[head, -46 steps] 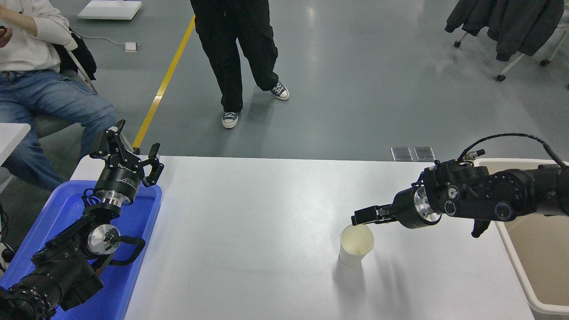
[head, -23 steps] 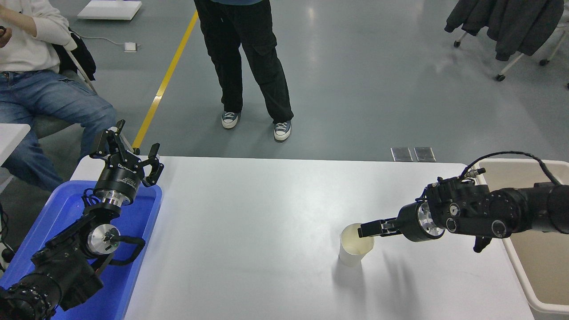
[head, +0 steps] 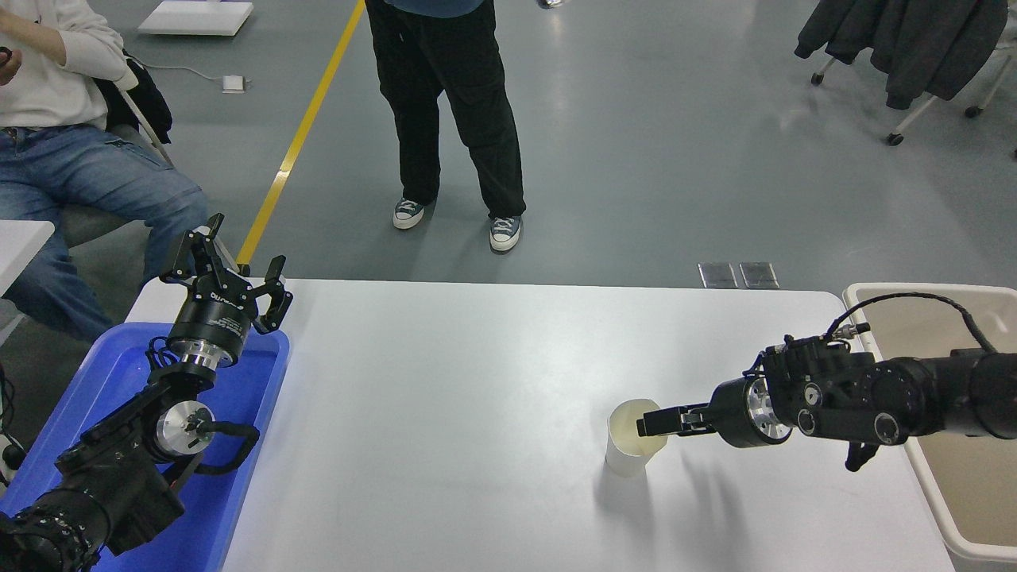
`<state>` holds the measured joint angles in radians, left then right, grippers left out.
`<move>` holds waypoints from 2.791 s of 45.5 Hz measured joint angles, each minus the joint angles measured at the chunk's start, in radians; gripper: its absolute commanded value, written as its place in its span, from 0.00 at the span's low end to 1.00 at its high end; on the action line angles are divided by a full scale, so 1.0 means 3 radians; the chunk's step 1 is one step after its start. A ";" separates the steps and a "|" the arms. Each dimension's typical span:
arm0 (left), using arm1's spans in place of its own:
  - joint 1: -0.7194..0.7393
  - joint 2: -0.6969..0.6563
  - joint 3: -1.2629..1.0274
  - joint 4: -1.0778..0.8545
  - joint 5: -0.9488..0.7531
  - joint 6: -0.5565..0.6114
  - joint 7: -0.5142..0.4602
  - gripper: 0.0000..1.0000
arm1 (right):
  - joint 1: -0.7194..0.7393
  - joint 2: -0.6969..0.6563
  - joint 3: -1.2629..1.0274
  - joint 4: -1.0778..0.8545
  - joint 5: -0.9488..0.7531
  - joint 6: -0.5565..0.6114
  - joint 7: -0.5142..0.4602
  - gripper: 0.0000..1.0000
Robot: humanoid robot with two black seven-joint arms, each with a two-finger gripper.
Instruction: Dispose of the paper cup in the dustbin
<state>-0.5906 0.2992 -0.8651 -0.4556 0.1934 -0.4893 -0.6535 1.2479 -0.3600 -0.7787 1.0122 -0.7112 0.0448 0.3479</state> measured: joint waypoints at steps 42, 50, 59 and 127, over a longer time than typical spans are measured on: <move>0.0000 0.0003 0.0001 -0.0004 0.0000 0.0000 0.0002 1.00 | 0.0822 -0.0526 -0.0083 0.0821 0.0013 0.0124 0.0118 0.00; 0.0000 0.0005 0.0000 -0.0004 0.0000 0.0000 0.0002 1.00 | 0.1379 -0.0826 -0.0261 0.1194 0.0021 0.0254 0.0121 0.00; 0.0004 0.0009 -0.0001 -0.0004 0.0001 0.0000 0.0002 1.00 | 0.2036 -0.1090 -0.0486 0.1521 0.0027 0.0428 0.0117 0.00; 0.0010 0.0020 -0.0006 -0.0005 0.0001 0.0000 0.0000 1.00 | -0.1416 -0.1709 0.1718 -0.2078 0.3324 0.0662 -0.0376 0.00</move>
<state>-0.5875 0.3051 -0.8667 -0.4570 0.1937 -0.4894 -0.6534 0.8230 -0.8729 -0.2633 0.3887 0.2860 0.2435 0.2351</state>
